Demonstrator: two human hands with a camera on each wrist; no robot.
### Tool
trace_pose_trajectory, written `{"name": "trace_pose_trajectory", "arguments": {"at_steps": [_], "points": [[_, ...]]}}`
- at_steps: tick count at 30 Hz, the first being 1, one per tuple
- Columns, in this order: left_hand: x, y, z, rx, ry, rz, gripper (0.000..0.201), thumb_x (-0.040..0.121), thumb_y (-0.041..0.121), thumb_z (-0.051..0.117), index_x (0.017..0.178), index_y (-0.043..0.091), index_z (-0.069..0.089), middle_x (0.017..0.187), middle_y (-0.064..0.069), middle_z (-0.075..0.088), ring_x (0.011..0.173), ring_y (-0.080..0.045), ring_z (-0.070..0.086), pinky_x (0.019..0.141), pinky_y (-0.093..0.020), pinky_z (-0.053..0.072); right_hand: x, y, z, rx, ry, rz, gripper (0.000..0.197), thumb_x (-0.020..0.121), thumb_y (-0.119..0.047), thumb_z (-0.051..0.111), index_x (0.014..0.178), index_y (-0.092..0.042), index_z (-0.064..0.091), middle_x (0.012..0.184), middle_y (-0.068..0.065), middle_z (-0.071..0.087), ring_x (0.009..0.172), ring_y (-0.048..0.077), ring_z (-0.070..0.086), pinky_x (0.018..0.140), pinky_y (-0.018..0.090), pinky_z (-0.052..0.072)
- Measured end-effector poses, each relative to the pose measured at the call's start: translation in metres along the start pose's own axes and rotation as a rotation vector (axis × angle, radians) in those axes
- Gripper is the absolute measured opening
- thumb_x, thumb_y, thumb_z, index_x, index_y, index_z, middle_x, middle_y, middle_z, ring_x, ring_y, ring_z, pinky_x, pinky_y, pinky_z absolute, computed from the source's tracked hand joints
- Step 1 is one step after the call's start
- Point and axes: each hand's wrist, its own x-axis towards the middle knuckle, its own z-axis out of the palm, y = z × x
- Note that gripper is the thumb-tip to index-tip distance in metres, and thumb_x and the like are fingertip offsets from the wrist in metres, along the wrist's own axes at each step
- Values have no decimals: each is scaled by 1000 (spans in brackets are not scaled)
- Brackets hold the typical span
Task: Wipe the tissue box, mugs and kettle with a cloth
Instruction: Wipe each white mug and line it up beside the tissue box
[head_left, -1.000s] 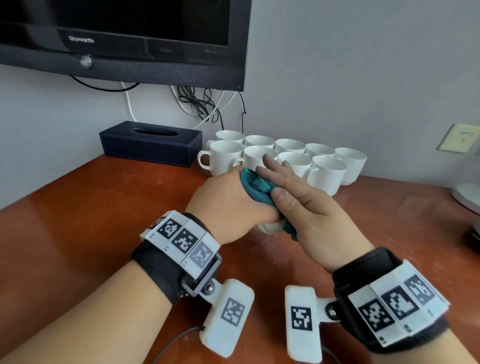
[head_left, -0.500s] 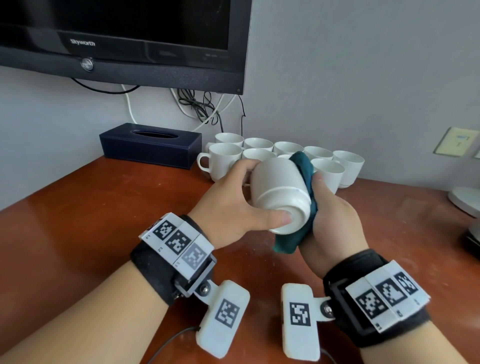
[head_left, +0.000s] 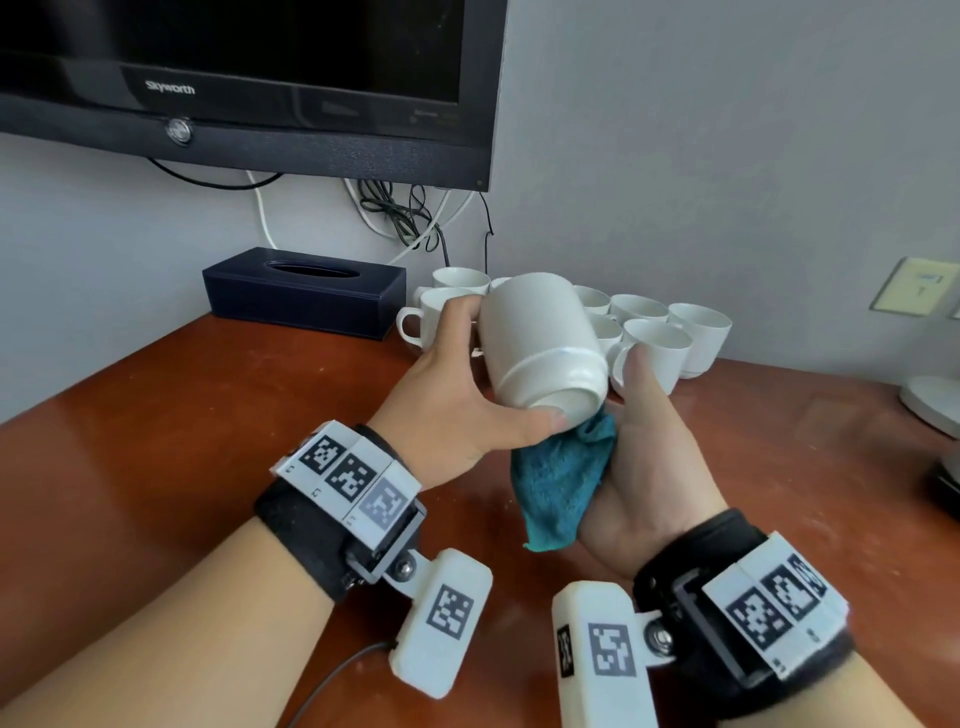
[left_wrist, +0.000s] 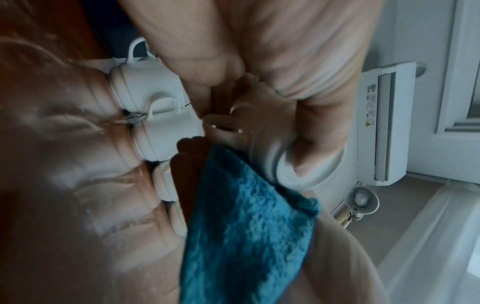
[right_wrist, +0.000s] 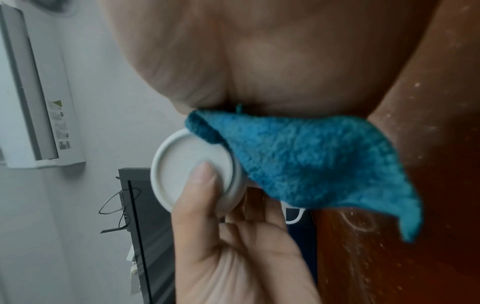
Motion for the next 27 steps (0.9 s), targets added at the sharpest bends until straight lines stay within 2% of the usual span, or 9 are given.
{"name": "trace_pose_trajectory", "arguments": {"at_steps": [3, 8, 10, 13, 17, 20, 23, 24, 27], "points": [[-1, 2, 1, 46, -59, -1, 102, 55, 61, 88, 141, 46, 35, 134, 12, 57, 119, -15, 62, 101, -49, 54, -2, -7, 1, 62, 17, -55, 77, 98, -73, 36, 127, -12, 72, 129, 18, 71, 121, 32, 69, 111, 46, 47], [-1, 4, 0, 117, -43, -42, 89, 53, 69, 83, 130, 43, 46, 116, 17, 63, 102, -7, 64, 83, -34, 54, 0, -5, 2, 85, 2, -187, 51, 108, -49, 36, 125, -20, 75, 128, 12, 73, 115, 29, 72, 95, 44, 60], [0, 3, 0, 105, -16, -75, 77, 56, 67, 85, 122, 43, 51, 111, 17, 66, 98, -5, 65, 81, -33, 53, 0, -3, 4, 63, -33, -252, 44, 109, -41, 41, 117, -23, 80, 126, 8, 74, 114, 26, 72, 98, 46, 57], [1, 3, 3, 125, -5, -113, 75, 53, 71, 80, 117, 44, 55, 108, 18, 68, 98, -4, 66, 84, -35, 57, 1, 0, 4, -43, -88, -362, 36, 107, -31, 44, 119, -25, 78, 129, 5, 73, 118, 23, 70, 105, 46, 54], [1, 3, 7, 220, -41, -122, 84, 51, 75, 77, 123, 40, 52, 111, 18, 67, 100, -6, 66, 88, -40, 59, 4, 1, -2, -162, -64, -407, 33, 90, -19, 64, 120, -10, 77, 141, 9, 65, 127, 29, 64, 103, 46, 56], [0, 4, 8, 249, -53, -123, 89, 48, 78, 76, 124, 39, 51, 110, 18, 67, 99, -6, 66, 86, -39, 59, 3, -4, -2, -150, -66, -380, 25, 79, -11, 69, 99, -9, 82, 143, -4, 64, 124, 20, 67, 88, 35, 62], [-2, 5, 6, 186, -44, -120, 85, 48, 75, 79, 122, 40, 52, 110, 19, 68, 97, -3, 67, 86, -39, 60, 2, -8, -6, -146, -63, -354, 25, 81, -13, 66, 99, -16, 83, 143, -4, 64, 107, 23, 69, 57, 31, 57], [-2, 4, 6, 144, -41, -128, 84, 48, 73, 79, 121, 41, 53, 110, 19, 69, 95, -1, 67, 84, -39, 61, 3, -9, -8, -139, -46, -351, 28, 84, -14, 65, 106, -16, 82, 142, -1, 65, 103, 25, 69, 61, 32, 53], [-3, 6, 4, 52, -36, -144, 83, 49, 72, 80, 121, 41, 54, 110, 16, 70, 93, 1, 68, 78, -37, 64, 3, -10, -13, -92, -56, -349, 40, 93, -12, 59, 132, -11, 68, 132, 13, 70, 105, 29, 69, 88, 43, 54]]}}
